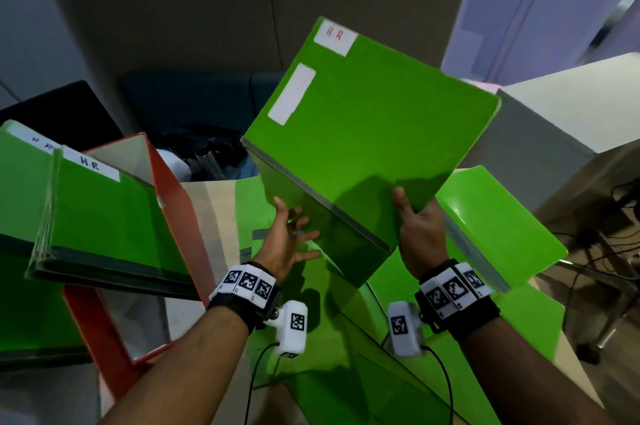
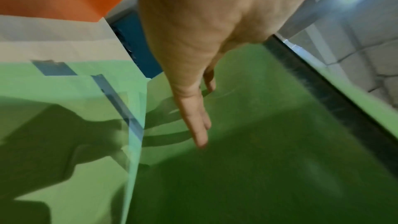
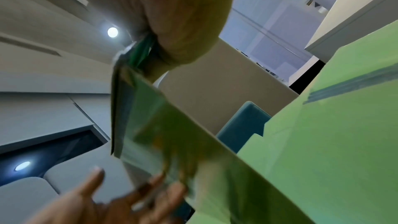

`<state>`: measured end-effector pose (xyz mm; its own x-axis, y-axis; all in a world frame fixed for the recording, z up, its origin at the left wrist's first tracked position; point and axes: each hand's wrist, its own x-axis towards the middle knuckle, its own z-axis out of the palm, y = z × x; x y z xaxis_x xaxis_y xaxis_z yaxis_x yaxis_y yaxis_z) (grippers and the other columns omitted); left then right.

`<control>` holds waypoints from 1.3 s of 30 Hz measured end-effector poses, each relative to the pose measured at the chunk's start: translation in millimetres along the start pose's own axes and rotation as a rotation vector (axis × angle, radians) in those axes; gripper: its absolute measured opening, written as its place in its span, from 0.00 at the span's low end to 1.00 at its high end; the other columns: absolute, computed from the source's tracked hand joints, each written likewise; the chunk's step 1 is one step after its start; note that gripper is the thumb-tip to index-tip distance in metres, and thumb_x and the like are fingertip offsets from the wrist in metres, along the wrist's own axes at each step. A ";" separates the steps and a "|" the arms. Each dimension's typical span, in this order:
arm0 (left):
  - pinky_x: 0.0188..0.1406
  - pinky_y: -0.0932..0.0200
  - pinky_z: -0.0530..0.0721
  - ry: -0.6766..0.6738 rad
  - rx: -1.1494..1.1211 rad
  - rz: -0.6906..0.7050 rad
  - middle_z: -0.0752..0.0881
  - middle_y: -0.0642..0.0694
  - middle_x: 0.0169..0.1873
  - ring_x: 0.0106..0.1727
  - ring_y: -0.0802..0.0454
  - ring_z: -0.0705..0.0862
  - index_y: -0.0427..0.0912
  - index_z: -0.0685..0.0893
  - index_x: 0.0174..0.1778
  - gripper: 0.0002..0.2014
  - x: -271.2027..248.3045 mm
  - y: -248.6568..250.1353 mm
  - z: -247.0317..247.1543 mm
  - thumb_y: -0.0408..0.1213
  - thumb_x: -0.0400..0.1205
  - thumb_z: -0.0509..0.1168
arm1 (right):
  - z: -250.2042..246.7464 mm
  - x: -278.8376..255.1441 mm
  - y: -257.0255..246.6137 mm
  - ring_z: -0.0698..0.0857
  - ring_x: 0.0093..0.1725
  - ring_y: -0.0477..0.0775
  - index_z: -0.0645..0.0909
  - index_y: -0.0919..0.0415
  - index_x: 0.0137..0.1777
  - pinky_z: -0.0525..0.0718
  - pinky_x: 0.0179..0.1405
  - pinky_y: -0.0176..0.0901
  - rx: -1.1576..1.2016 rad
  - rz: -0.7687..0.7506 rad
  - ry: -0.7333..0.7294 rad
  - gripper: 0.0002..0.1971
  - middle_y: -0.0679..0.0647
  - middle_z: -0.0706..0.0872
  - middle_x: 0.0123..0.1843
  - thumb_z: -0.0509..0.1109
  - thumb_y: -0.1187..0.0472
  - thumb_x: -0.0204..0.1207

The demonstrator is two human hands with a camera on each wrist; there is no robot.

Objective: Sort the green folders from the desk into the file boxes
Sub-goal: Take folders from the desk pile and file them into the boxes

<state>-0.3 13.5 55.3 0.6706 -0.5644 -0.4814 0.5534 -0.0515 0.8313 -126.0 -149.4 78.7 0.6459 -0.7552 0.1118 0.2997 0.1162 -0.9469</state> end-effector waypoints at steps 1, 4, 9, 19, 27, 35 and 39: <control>0.57 0.31 0.83 -0.014 -0.048 0.033 0.70 0.40 0.77 0.66 0.39 0.81 0.47 0.65 0.80 0.46 -3.7 5.2 4.9 0.73 0.72 0.42 | -1.4 -3.2 4.7 0.89 0.54 0.55 0.76 0.71 0.61 0.87 0.50 0.44 -0.047 0.009 -0.011 0.14 0.57 0.90 0.53 0.63 0.62 0.81; 0.57 0.28 0.82 -0.043 -0.156 0.115 0.71 0.46 0.73 0.67 0.35 0.80 0.48 0.64 0.81 0.48 -10.4 18.6 13.7 0.73 0.68 0.44 | -4.0 -10.8 18.6 0.89 0.48 0.45 0.79 0.61 0.50 0.86 0.47 0.39 -0.169 0.024 -0.014 0.04 0.46 0.91 0.44 0.63 0.63 0.83; 0.53 0.32 0.86 0.059 0.024 0.223 0.74 0.41 0.73 0.62 0.42 0.82 0.43 0.65 0.78 0.32 -15.7 28.4 18.9 0.48 0.81 0.67 | -3.2 -25.6 37.0 0.89 0.48 0.63 0.82 0.61 0.47 0.88 0.46 0.58 -0.328 0.052 -0.035 0.13 0.59 0.90 0.45 0.68 0.50 0.79; 0.44 0.46 0.88 0.294 0.132 0.412 0.78 0.59 0.63 0.50 0.58 0.82 0.51 0.68 0.74 0.24 -33.9 17.9 -1.1 0.26 0.85 0.61 | 4.0 -48.6 48.2 0.84 0.37 0.60 0.83 0.63 0.45 0.79 0.48 0.54 -0.624 0.440 -0.360 0.27 0.66 0.87 0.41 0.64 0.35 0.74; 0.41 0.54 0.86 0.364 0.159 0.404 0.82 0.42 0.47 0.47 0.46 0.84 0.38 0.76 0.60 0.17 -63.7 29.9 -32.8 0.33 0.77 0.70 | 24.3 -26.0 72.1 0.88 0.51 0.57 0.40 0.55 0.84 0.90 0.43 0.48 -0.317 0.469 -0.351 0.45 0.62 0.75 0.71 0.69 0.68 0.78; 0.47 0.74 0.81 0.625 -0.015 0.802 0.82 0.62 0.48 0.49 0.73 0.84 0.54 0.76 0.51 0.06 -117.3 97.8 -71.9 0.36 0.86 0.63 | 103.4 -4.1 62.0 0.82 0.58 0.48 0.59 0.56 0.82 0.83 0.58 0.43 -0.537 0.056 -0.457 0.35 0.58 0.67 0.77 0.70 0.66 0.78; 0.50 0.81 0.74 0.813 0.030 0.990 0.77 0.67 0.53 0.50 0.78 0.80 0.55 0.67 0.60 0.11 -140.4 125.2 -99.5 0.37 0.87 0.60 | 166.7 -23.5 53.0 0.71 0.75 0.47 0.67 0.49 0.77 0.76 0.70 0.39 -0.466 -0.162 -0.769 0.30 0.52 0.65 0.80 0.72 0.60 0.77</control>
<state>24.1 168.3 199.4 0.9012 0.2904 0.3215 -0.3566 0.0755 0.9312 -8.3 -18.0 76.2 0.9605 -0.0818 0.2659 0.2217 -0.3526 -0.9092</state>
